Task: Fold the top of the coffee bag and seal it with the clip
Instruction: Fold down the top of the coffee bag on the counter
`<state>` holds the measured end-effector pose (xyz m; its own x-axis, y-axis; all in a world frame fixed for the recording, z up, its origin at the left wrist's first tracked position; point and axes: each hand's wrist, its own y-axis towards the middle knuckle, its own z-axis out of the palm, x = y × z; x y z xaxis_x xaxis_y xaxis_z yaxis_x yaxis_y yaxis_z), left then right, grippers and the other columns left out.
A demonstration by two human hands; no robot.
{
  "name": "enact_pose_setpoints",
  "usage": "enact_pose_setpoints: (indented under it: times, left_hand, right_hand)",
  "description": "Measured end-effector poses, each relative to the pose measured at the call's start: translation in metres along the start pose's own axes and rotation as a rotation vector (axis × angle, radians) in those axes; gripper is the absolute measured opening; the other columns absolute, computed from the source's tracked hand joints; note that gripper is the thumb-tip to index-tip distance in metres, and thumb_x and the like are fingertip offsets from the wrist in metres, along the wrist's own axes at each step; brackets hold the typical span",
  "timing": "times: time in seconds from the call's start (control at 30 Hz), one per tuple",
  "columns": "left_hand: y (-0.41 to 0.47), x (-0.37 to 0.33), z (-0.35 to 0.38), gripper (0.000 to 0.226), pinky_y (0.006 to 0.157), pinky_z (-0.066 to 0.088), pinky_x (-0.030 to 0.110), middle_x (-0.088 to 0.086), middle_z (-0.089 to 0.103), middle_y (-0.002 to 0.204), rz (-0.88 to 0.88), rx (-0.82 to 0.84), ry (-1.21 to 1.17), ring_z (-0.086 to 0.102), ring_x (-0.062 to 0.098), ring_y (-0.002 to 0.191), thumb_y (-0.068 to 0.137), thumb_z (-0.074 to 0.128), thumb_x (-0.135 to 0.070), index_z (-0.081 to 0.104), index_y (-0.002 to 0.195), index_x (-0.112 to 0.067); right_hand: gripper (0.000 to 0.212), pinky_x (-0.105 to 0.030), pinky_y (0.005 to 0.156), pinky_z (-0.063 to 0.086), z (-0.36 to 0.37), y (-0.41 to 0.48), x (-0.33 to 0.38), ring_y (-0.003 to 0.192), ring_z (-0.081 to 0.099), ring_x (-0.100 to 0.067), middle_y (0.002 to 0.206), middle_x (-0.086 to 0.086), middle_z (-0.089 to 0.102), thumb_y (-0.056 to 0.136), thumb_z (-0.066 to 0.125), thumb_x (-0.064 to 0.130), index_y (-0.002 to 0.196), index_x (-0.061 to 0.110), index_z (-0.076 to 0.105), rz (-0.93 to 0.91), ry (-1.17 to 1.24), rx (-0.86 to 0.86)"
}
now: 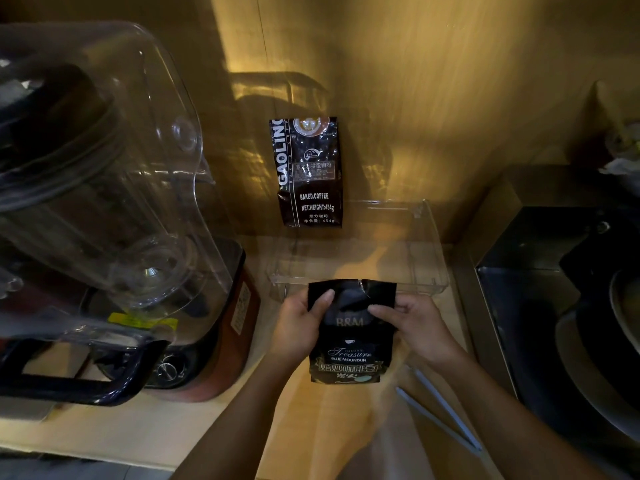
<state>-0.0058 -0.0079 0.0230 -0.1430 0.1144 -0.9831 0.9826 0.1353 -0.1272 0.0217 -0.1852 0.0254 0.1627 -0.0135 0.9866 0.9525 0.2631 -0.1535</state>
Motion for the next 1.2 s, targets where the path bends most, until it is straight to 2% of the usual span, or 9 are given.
enact_pose_setpoints:
  times: [0.13,0.33,0.5,0.6,0.77,0.87,1.03,1.13,1.2]
  left_hand:
    - [-0.003,-0.005,0.001,0.026,0.061,0.057,0.023,-0.003,0.076,0.078,-0.012,-0.008,-0.086,0.071,0.017,0.075,0.092,0.045,-0.029,0.07,0.084,-0.023]
    - [-0.008,-0.01,0.003,0.026,0.069,0.057,0.031,0.007,0.073,0.089,0.024,0.044,-0.103,0.069,0.022,0.082,0.094,0.041,-0.026,0.067,0.089,-0.025]
    - [-0.011,-0.012,0.001,0.026,0.072,0.056,0.037,0.019,0.068,0.098,0.063,0.108,-0.117,0.066,0.029,0.089,0.094,0.04,-0.021,0.062,0.1,-0.01]
    - [-0.011,-0.012,0.002,0.023,0.065,0.055,0.026,0.015,0.067,0.091,0.07,0.111,-0.12,0.065,0.024,0.083,0.093,0.043,-0.02,0.063,0.096,-0.007]
    - [-0.01,-0.006,-0.001,0.017,0.069,0.058,0.027,0.009,0.068,0.097,0.039,0.148,-0.161,0.067,0.019,0.088,0.088,0.052,-0.024,0.061,0.099,-0.014]
    - [-0.012,0.006,-0.007,0.027,0.073,0.056,0.023,-0.001,0.067,0.099,0.021,0.212,-0.114,0.065,0.01,0.093,0.078,0.066,-0.01,0.059,0.101,-0.021]
    - [-0.022,0.026,-0.007,0.019,0.06,0.053,0.017,-0.001,0.068,0.074,-0.043,0.101,-0.141,0.064,0.009,0.071,0.08,0.06,0.001,0.061,0.07,-0.015]
    - [-0.023,0.026,-0.005,0.029,0.053,0.049,0.014,-0.006,0.069,0.06,-0.062,0.067,-0.177,0.063,0.006,0.061,0.085,0.055,-0.006,0.058,0.06,-0.019]
    - [-0.022,0.027,-0.002,0.029,0.052,0.05,0.017,-0.003,0.071,0.06,-0.07,0.038,-0.167,0.064,0.009,0.06,0.086,0.056,-0.007,0.055,0.059,-0.017]
  right_hand:
    - [0.009,-0.018,0.06,0.053,0.005,-0.003,0.004,0.066,0.066,-0.013,0.068,0.002,0.072,0.078,0.061,0.0,0.078,0.004,0.069,-0.001,0.037,-0.012]
    - [0.011,-0.032,0.067,0.055,0.008,-0.005,0.006,0.076,0.067,-0.027,0.081,-0.014,0.071,0.075,0.064,0.006,0.084,0.002,0.069,0.086,0.147,-0.033]
    - [0.021,-0.04,0.073,0.053,0.005,-0.003,0.008,0.079,0.066,-0.033,0.084,-0.02,0.07,0.068,0.07,0.013,0.084,0.0,0.068,0.122,0.172,-0.033]
    - [0.029,-0.047,0.081,0.051,0.007,-0.003,0.013,0.086,0.065,-0.038,0.095,-0.029,0.067,0.065,0.073,0.017,0.089,0.002,0.068,0.113,0.174,0.017]
    - [0.035,-0.053,0.08,0.05,0.01,-0.002,0.015,0.084,0.063,-0.042,0.094,-0.036,0.063,0.062,0.075,0.018,0.086,-0.005,0.064,0.094,0.149,-0.029]
    - [0.028,-0.047,0.074,0.054,0.009,-0.002,0.014,0.084,0.065,-0.038,0.089,-0.026,0.067,0.064,0.072,0.012,0.087,-0.004,0.065,0.123,0.217,-0.076]
    - [0.015,-0.027,0.052,0.055,0.009,0.0,0.015,0.068,0.069,-0.025,0.073,-0.011,0.073,0.067,0.069,0.003,0.082,0.0,0.067,0.137,0.275,-0.107]
    - [0.007,-0.026,0.048,0.054,0.013,0.0,0.014,0.062,0.068,-0.023,0.064,-0.008,0.073,0.07,0.068,-0.001,0.074,0.004,0.068,0.129,0.276,-0.116]
    - [0.01,-0.031,0.055,0.056,0.016,-0.001,0.014,0.066,0.067,-0.028,0.072,-0.016,0.071,0.07,0.068,-0.001,0.079,-0.003,0.067,0.094,0.239,-0.099]
